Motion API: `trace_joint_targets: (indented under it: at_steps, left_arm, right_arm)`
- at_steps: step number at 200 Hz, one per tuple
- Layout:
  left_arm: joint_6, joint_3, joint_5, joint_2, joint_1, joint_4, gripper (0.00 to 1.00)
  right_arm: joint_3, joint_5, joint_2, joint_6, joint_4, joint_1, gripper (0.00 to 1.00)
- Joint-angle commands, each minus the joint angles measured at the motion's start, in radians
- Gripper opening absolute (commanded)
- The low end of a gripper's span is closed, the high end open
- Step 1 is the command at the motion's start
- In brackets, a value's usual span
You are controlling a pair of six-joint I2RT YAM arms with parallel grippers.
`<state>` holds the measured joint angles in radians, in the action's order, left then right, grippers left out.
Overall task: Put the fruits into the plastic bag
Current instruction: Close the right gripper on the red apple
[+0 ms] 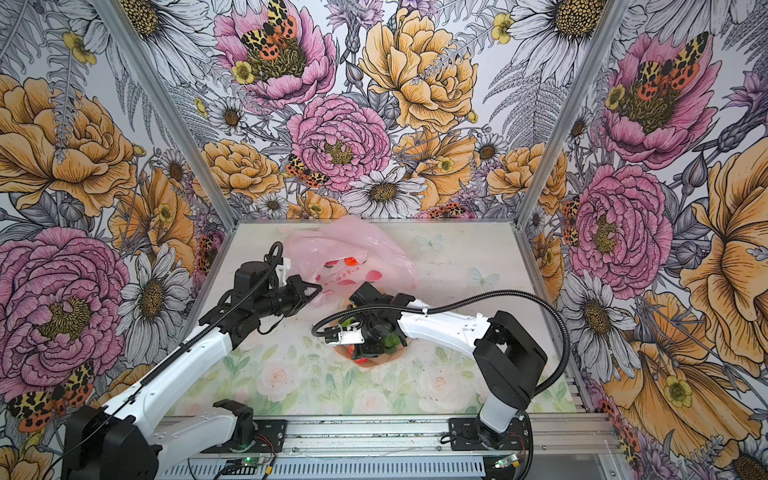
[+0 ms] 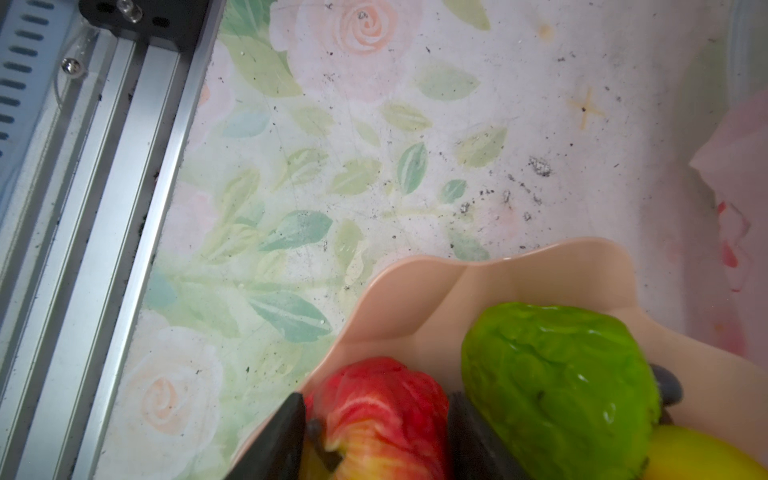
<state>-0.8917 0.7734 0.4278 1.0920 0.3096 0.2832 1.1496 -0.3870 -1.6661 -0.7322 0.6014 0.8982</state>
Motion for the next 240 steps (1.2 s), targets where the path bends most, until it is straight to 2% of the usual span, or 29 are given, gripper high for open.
trace_joint_targets:
  at_steps: [1, 40, 71, 76, 98, 128, 166, 240]
  left_arm:
    - [-0.001, -0.014, 0.019, -0.009, -0.009, -0.004, 0.0]
    - [-0.002, -0.012, 0.023, -0.002, -0.009, -0.007, 0.0]
    - [-0.001, -0.005, 0.023, 0.002, -0.009, -0.009, 0.0]
    - [-0.001, -0.005, 0.023, 0.004, -0.009, -0.009, 0.0]
    - [-0.001, -0.005, 0.028, 0.01, -0.008, -0.012, 0.0]
    - [-0.001, -0.003, 0.028, 0.014, -0.007, -0.016, 0.0]
    - [-0.004, -0.008, 0.027, 0.019, -0.004, -0.022, 0.0]
    - [-0.008, -0.024, 0.021, 0.006, -0.004, -0.021, 0.0]
  right_arm:
    - [0.011, 0.022, 0.002, -0.006, 0.006, 0.005, 0.51]
    - [-0.007, 0.024, 0.029, -0.003, 0.005, -0.006, 0.38]
    - [-0.012, 0.023, 0.049, 0.027, 0.005, -0.023, 0.33]
    - [-0.013, 0.023, 0.053, 0.035, 0.005, -0.025, 0.35]
    - [-0.027, 0.027, 0.078, 0.05, 0.006, -0.035, 0.58]
    - [-0.08, 0.021, 0.136, 0.028, 0.006, -0.054, 0.71]
    - [-0.124, 0.014, 0.156, 0.011, 0.006, -0.084, 0.75]
    - [-0.081, -0.008, 0.066, -0.007, 0.005, -0.075, 0.76]
